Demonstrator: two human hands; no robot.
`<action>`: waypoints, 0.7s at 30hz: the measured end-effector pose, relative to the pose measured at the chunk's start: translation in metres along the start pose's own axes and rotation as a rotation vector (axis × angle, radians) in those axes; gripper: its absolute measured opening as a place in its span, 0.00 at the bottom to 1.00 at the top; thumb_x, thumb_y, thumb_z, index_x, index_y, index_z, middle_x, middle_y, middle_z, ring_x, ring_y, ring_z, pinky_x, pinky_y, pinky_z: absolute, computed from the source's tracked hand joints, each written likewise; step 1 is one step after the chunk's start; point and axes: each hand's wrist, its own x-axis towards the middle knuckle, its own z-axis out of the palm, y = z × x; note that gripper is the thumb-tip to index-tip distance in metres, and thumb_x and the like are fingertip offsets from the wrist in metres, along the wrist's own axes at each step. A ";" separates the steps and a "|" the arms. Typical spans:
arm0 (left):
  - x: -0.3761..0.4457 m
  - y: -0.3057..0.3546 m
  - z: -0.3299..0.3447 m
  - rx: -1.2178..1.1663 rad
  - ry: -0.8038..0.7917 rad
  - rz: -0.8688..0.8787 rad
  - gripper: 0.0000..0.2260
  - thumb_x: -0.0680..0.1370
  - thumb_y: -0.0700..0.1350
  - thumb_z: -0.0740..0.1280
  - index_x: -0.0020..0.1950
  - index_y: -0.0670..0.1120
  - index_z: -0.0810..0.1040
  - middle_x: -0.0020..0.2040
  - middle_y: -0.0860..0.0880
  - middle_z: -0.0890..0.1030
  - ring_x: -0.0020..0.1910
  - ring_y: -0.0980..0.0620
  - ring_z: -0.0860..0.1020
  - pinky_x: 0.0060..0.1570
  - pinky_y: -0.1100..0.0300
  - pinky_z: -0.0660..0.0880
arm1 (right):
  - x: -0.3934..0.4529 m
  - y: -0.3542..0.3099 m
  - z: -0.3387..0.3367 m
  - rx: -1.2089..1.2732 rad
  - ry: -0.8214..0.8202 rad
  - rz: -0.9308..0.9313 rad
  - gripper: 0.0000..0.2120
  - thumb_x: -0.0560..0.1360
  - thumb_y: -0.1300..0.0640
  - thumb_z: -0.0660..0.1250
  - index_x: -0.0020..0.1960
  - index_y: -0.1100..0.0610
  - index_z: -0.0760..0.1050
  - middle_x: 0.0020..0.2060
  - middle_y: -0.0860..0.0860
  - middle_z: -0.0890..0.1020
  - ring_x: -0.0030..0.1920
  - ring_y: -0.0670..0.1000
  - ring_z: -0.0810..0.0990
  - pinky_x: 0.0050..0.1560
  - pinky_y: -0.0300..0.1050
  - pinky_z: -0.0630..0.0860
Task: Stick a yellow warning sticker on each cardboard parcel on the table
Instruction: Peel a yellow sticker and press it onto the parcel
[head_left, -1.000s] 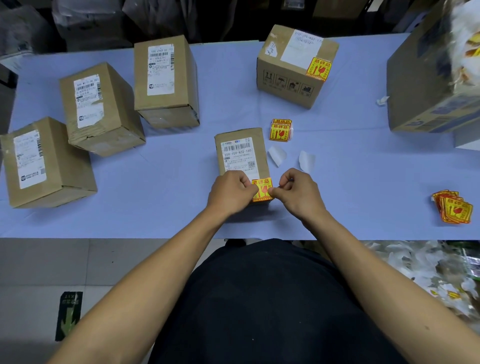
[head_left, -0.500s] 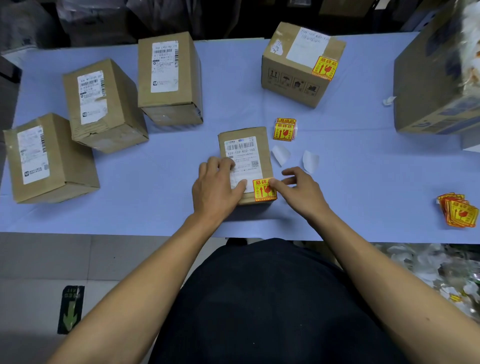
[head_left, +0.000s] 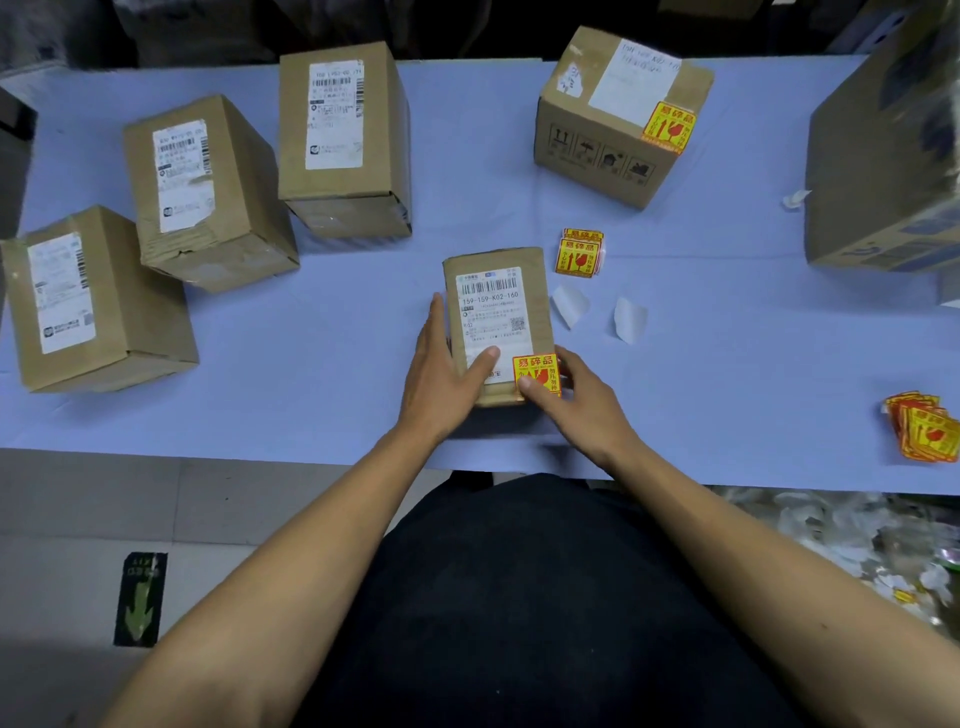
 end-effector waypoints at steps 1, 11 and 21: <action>0.003 0.000 0.001 -0.079 -0.005 -0.049 0.40 0.78 0.57 0.67 0.81 0.56 0.44 0.79 0.51 0.63 0.75 0.49 0.66 0.70 0.49 0.67 | 0.004 -0.004 -0.002 0.024 0.016 0.016 0.34 0.75 0.36 0.67 0.76 0.48 0.64 0.69 0.45 0.76 0.68 0.45 0.75 0.69 0.49 0.71; 0.025 0.013 0.013 -0.562 -0.004 -0.163 0.22 0.75 0.56 0.67 0.69 0.57 0.71 0.58 0.59 0.82 0.53 0.58 0.83 0.56 0.53 0.80 | 0.044 -0.041 0.013 0.069 0.085 -0.017 0.18 0.82 0.40 0.56 0.69 0.41 0.69 0.53 0.39 0.80 0.50 0.42 0.79 0.46 0.32 0.70; 0.091 0.046 -0.032 -0.688 0.032 -0.098 0.19 0.78 0.50 0.67 0.69 0.53 0.73 0.59 0.55 0.83 0.55 0.55 0.83 0.55 0.54 0.80 | 0.098 -0.105 0.007 0.121 0.172 -0.082 0.19 0.80 0.40 0.57 0.65 0.46 0.76 0.56 0.45 0.84 0.55 0.48 0.82 0.59 0.51 0.78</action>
